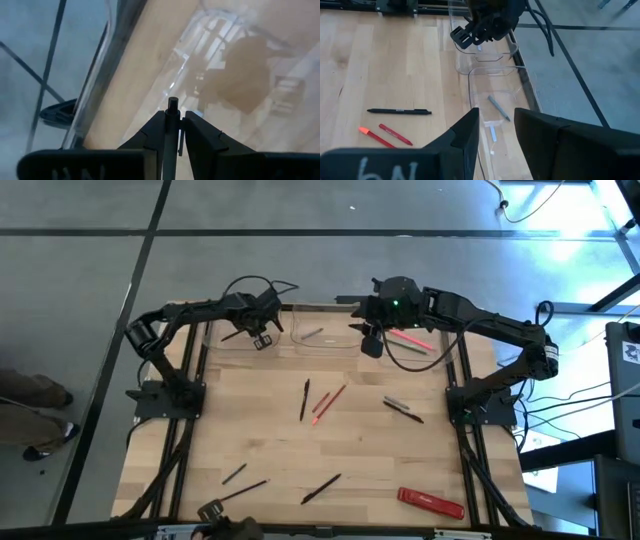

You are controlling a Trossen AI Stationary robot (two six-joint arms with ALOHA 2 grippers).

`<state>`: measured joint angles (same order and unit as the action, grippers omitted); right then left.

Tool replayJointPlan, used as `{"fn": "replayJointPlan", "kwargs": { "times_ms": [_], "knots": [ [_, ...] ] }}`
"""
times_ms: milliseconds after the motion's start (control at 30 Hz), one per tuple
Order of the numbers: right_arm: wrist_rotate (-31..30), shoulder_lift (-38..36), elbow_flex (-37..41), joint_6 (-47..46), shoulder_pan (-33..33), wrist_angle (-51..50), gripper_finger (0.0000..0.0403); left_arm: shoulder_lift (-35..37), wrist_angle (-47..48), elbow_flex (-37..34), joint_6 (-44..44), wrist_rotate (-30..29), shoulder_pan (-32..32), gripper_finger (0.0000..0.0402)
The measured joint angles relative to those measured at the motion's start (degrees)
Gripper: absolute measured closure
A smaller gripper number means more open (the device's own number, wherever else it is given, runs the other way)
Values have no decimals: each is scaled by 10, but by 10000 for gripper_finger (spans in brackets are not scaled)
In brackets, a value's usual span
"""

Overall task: Sort crayons/erasers/pens/pencils in bins
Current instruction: Put the black pen into the left transparent bin, then put the red pencil into the right transparent bin

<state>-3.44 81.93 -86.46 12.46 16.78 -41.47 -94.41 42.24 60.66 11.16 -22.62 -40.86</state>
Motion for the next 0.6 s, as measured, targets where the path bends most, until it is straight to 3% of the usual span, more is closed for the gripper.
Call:
{"fn": "replayJointPlan", "kwargs": {
  "times_ms": [367, 600],
  "knots": [
    [0, 0, 0, -4, 0, 1, 276, 0, 3, 0, 14, -10, -1, 327],
    [0, -6, 0, -3, 0, -9, 276, 8, 49, 33, -27, -9, -1, 328]
  ]
}}
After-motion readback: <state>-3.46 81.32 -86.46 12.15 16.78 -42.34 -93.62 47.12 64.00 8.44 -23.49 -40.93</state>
